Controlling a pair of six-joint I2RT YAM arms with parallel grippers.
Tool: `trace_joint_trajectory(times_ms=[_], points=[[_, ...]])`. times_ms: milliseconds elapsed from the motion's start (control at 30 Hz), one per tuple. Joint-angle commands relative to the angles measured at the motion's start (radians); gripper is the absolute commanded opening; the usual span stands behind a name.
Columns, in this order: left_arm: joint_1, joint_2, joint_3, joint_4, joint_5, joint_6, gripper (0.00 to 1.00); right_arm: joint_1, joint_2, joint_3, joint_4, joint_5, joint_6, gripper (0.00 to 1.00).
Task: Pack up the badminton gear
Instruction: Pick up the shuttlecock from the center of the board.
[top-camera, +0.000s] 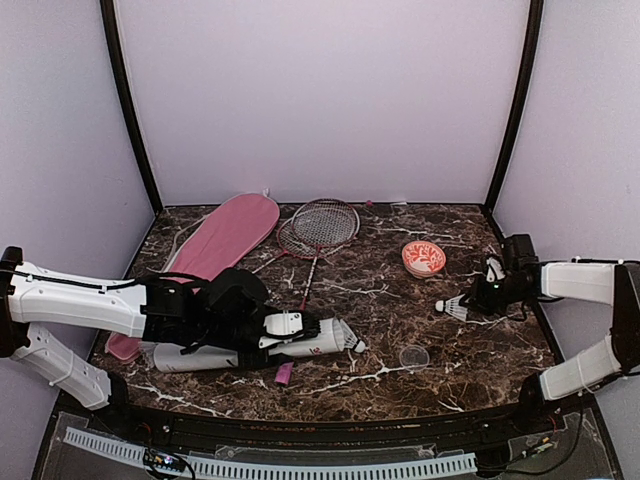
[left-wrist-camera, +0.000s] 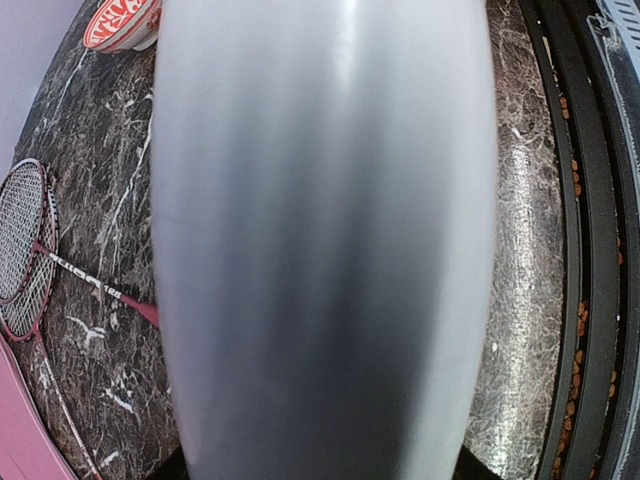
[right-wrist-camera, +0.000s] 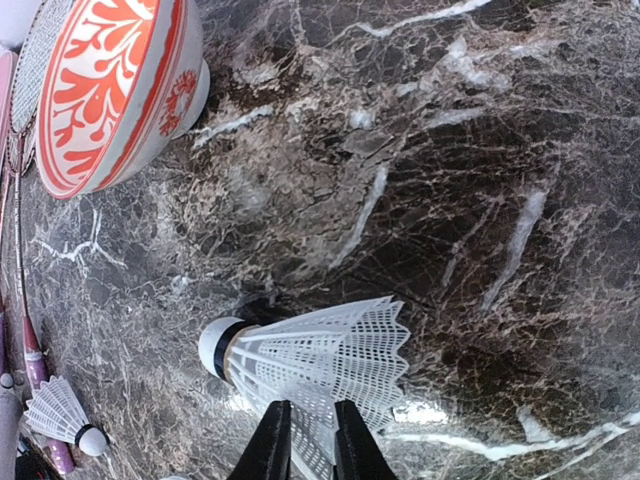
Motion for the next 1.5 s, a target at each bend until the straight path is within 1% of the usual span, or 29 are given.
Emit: trace_joint_trajectory(times_ms=[0, 167, 300, 400, 567, 800, 1067, 1200, 1333, 1467], points=[[-0.008, 0.001, 0.021, 0.008, 0.006, -0.010, 0.56, -0.004, 0.014, -0.018, 0.060, -0.018, 0.011, 0.15], [-0.009, 0.006, 0.022, 0.006, 0.006, -0.009, 0.56, -0.004, 0.010, -0.028, 0.086, -0.041, 0.020, 0.16], [-0.010, 0.009, 0.022, 0.008, 0.006, -0.009, 0.56, -0.004, 0.020, -0.039, 0.114, -0.056, 0.037, 0.21], [-0.011, 0.010, 0.023, 0.006, 0.006, -0.008, 0.56, -0.004, 0.024, -0.046, 0.131, -0.065, 0.046, 0.23], [-0.012, 0.014, 0.024, 0.005, 0.006, -0.008, 0.56, -0.004, 0.040, -0.055, 0.155, -0.075, 0.056, 0.29], [-0.013, 0.017, 0.024, 0.003, 0.004, -0.007, 0.56, -0.004, 0.054, -0.066, 0.205, -0.105, 0.075, 0.29], [-0.015, 0.018, 0.024, 0.003, 0.003, -0.007, 0.56, -0.004, 0.062, -0.071, 0.270, -0.164, 0.102, 0.21], [-0.016, 0.018, 0.025, 0.003, 0.002, -0.007, 0.56, -0.004, 0.064, -0.064, 0.266, -0.168, 0.101, 0.11], [-0.019, 0.016, 0.024, 0.005, -0.003, -0.007, 0.56, -0.004, 0.021, -0.055, 0.229, -0.157, 0.094, 0.00], [-0.021, 0.005, 0.017, 0.013, -0.006, -0.005, 0.56, -0.004, -0.064, -0.039, 0.162, -0.145, 0.083, 0.00]])
